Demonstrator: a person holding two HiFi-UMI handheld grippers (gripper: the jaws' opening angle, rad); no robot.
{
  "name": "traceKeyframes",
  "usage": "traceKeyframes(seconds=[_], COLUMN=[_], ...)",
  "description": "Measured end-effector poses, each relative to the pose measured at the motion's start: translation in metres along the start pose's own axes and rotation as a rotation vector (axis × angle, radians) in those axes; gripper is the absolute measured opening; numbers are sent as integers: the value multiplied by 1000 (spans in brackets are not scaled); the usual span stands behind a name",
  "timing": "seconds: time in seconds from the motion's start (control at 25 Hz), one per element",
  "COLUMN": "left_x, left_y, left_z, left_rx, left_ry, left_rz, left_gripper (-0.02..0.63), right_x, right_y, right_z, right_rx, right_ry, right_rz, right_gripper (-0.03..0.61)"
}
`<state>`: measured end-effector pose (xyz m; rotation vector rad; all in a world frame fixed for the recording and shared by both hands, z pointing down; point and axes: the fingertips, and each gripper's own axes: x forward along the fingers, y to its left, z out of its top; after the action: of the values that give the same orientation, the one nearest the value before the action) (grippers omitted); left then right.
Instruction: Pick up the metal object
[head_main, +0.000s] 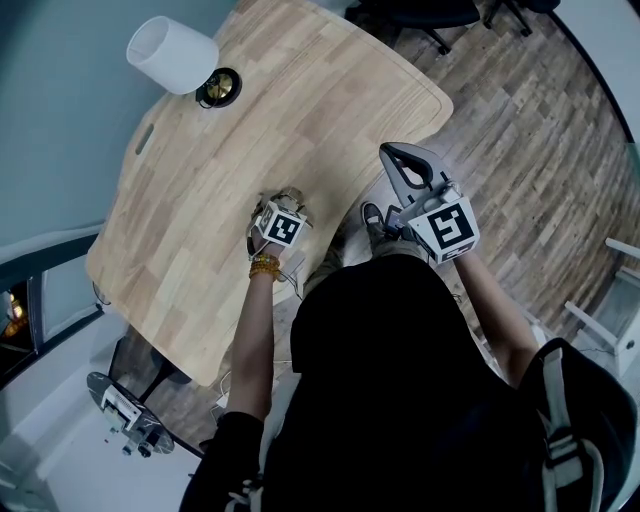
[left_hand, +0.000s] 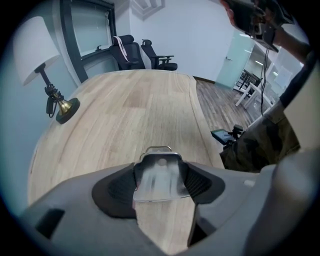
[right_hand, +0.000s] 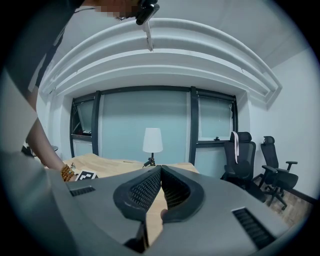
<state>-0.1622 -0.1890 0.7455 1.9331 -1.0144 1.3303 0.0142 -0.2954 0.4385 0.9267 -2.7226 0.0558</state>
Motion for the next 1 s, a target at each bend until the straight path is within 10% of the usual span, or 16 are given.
traceKeyframes(seconds=[1.0], left_x=[-123], left_y=[16], left_z=[125], left_rx=[8], left_ry=[-434], left_rz=[145], left_gripper=[298], right_x=[6], right_y=[7], right_z=[5], right_rx=[-12], right_ry=[-15], right_rz=[7], right_gripper=[3])
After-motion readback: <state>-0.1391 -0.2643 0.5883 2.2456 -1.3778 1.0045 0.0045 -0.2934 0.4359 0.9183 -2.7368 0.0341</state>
